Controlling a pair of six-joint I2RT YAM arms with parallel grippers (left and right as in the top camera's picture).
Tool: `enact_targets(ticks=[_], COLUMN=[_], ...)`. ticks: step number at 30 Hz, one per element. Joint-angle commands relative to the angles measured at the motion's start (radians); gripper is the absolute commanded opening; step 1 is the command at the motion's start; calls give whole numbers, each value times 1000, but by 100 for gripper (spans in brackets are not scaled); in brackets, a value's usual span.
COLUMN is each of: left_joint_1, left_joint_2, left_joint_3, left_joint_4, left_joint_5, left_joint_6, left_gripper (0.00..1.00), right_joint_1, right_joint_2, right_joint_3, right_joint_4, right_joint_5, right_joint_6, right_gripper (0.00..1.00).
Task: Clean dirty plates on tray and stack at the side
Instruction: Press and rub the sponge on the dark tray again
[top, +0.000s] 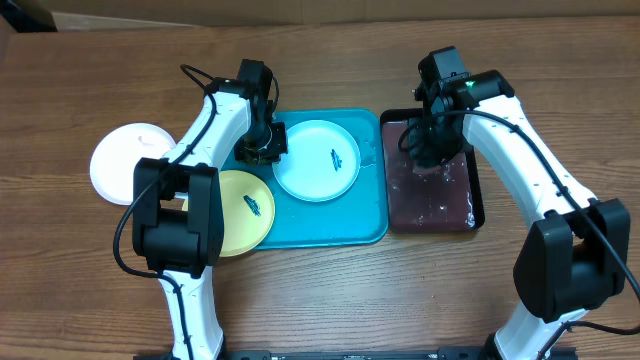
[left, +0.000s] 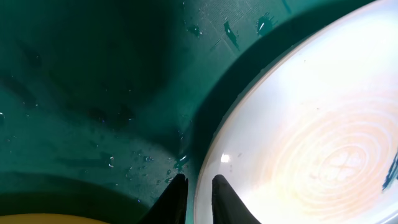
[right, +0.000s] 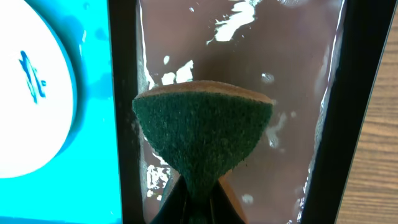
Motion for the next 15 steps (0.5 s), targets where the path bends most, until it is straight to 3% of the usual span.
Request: enact_targets(ticks=[1,15], left_joint_1=[-8,-8], left_joint_2=[11,12], left_joint_3=[19,19], left_joint_4=[1,-14], left_joint_5=[-6,-6], left_joint_6=[-6,-6], left_gripper=[16,15], right_joint_1=[-2,-2], right_joint_2=[-26,-25], right_joint_3=[5,-9], right_joint_4=[-4,-21], right_joint_5=[-5,-5], right_joint_6=[0,-1], right_gripper=[4,4])
